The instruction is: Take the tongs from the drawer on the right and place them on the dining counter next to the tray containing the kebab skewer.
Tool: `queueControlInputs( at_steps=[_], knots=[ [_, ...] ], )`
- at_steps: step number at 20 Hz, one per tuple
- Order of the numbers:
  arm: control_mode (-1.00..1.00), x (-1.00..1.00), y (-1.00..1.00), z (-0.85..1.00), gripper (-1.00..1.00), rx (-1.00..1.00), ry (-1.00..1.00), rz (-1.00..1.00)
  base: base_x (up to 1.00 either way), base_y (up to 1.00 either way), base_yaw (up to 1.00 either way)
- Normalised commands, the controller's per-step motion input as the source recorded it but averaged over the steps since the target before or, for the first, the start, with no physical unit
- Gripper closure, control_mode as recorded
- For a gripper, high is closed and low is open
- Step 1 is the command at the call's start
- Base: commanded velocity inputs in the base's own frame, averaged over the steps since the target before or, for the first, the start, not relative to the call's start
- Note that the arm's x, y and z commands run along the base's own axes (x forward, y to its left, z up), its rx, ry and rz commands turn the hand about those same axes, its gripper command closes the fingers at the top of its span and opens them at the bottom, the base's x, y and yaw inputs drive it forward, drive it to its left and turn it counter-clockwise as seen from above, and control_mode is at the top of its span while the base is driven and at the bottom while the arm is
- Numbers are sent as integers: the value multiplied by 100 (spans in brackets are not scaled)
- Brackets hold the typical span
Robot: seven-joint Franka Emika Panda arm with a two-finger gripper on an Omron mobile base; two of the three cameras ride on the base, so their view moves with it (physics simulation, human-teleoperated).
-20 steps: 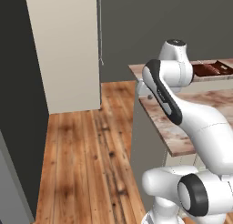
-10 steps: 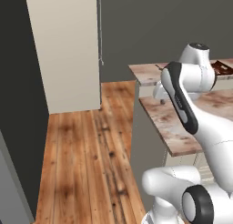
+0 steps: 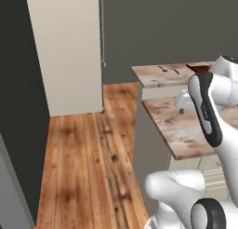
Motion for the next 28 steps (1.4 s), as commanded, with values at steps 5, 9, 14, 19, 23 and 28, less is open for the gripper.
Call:
queueControlInputs(
  at_steps=[5,9,14,19,23,28],
  knots=[
    [-100,-22,-23,-11,-100,2,-3,-4,0,0,0],
    [-100,-9,-38,-12,-100,11,0,-12,0,0,0],
    [-100,-18,-49,-19,-100,20,0,-17,0,0,0],
    [-100,-28,-46,-20,-100,22,-3,-17,0,0,0],
    [-100,-30,-44,-13,-100,19,0,-4,0,0,0],
    [-100,-38,-42,-37,-100,28,-2,-19,0,0,0]
  ],
)
